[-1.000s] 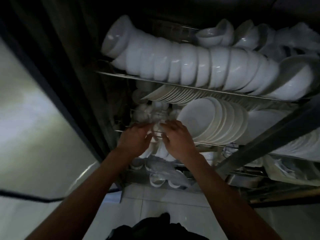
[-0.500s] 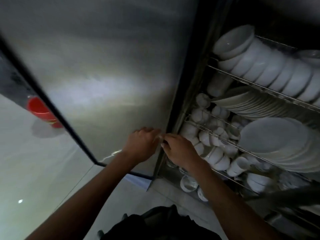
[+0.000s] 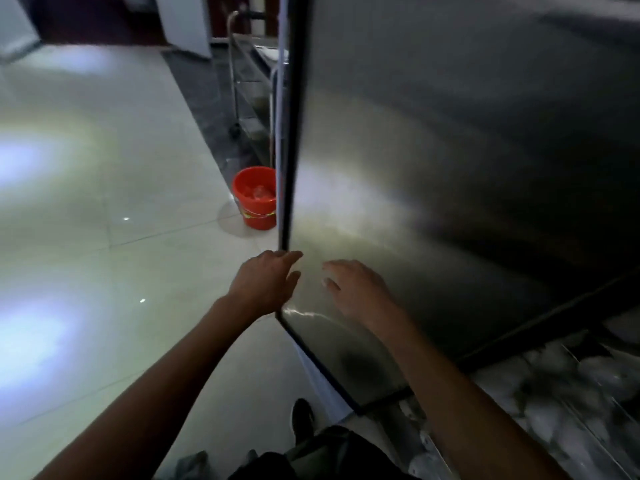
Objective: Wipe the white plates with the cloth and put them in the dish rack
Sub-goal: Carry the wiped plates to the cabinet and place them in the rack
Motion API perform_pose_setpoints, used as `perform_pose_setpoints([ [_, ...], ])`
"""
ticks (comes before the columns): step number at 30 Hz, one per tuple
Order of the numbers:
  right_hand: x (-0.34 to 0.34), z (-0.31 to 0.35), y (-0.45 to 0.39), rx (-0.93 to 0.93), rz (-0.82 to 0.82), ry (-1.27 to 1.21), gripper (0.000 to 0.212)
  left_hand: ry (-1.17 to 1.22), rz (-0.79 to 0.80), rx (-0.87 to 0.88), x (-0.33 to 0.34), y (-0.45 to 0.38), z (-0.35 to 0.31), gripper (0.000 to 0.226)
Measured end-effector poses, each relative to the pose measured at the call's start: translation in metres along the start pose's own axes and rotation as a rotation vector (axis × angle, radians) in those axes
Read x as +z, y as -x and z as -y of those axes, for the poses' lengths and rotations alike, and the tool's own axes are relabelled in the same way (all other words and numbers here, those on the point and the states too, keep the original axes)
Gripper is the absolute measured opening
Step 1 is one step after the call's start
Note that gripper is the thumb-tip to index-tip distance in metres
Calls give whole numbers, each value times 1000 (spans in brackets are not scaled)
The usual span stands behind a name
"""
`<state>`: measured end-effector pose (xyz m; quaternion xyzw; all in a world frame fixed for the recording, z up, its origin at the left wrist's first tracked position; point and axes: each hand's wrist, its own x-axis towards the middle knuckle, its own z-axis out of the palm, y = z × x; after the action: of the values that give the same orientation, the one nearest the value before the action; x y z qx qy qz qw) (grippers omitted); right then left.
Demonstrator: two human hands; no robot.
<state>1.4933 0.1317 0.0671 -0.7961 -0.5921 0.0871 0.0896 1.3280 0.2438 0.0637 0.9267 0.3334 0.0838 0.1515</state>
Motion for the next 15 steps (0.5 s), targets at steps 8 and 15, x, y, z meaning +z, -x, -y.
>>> perform_pose_setpoints([
  [8,13,59,-135,-222,90,-106,39,-57,-85,-323,-33,-17,103,44],
  [15,37,123,-230,-458,178,-98,42,-64,-121,-596,-57,-18,178,42],
])
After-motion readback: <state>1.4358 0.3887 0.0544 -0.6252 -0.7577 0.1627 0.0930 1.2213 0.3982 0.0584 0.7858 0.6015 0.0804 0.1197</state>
